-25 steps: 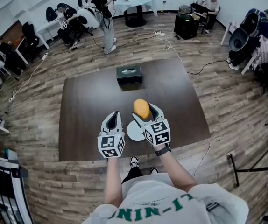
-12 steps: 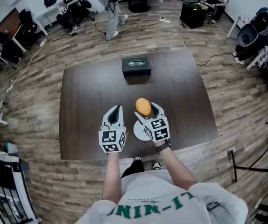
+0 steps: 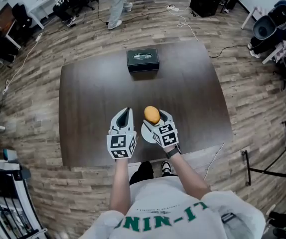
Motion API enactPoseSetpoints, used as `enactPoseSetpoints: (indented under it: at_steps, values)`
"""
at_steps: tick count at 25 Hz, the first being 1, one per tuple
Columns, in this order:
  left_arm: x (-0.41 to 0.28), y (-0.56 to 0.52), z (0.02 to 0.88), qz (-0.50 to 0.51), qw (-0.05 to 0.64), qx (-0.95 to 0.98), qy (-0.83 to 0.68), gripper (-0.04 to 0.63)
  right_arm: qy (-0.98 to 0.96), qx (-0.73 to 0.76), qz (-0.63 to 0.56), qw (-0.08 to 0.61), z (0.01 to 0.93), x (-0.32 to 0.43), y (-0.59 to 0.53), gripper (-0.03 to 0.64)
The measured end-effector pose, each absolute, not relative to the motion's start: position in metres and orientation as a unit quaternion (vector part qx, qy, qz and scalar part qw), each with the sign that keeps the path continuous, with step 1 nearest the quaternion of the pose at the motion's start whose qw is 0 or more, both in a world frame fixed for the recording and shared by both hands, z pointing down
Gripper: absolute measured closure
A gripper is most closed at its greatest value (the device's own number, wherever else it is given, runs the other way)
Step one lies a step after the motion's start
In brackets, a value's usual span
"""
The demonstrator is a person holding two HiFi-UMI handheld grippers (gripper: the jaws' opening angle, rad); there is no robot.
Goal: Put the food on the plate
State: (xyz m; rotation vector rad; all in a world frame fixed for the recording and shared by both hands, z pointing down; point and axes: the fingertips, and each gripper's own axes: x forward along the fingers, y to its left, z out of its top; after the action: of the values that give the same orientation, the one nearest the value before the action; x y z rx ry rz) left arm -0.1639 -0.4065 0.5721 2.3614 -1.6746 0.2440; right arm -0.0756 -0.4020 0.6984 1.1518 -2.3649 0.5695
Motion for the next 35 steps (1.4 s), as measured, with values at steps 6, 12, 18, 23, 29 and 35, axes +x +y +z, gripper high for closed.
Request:
enactPoseSetpoints:
  at_steps: [6,12,18,23,29,35]
  values:
    - [-0.159,-0.400,0.589,0.100,0.120,0.808,-0.569,0.583,-0.845,0.407,0.234,0.255,0.743,-0.069,-0.385,0.262]
    - [-0.157,-0.396,0.592,0.095,0.126,0.805,-0.571,0.583,-0.835,0.392,0.253,0.292,0.782,-0.065,-0.367,0.262]
    - [-0.154,-0.392,0.590,0.088,0.131,0.805,-0.572,0.583,-0.828,0.382,0.263,0.314,0.812,-0.064,-0.356,0.262]
    - [-0.157,-0.387,0.592,0.088,0.133,0.802,-0.575,0.583,-0.823,0.378,0.267,0.328,0.828,-0.063,-0.350,0.262]
    - [-0.163,-0.384,0.593,0.088,0.135,0.797,-0.582,0.583,-0.819,0.378,0.269,0.337,0.839,-0.061,-0.349,0.262]
    - [-0.166,-0.384,0.592,0.083,0.138,0.795,-0.585,0.583,-0.822,0.379,0.269,0.328,0.840,-0.065,-0.352,0.261]
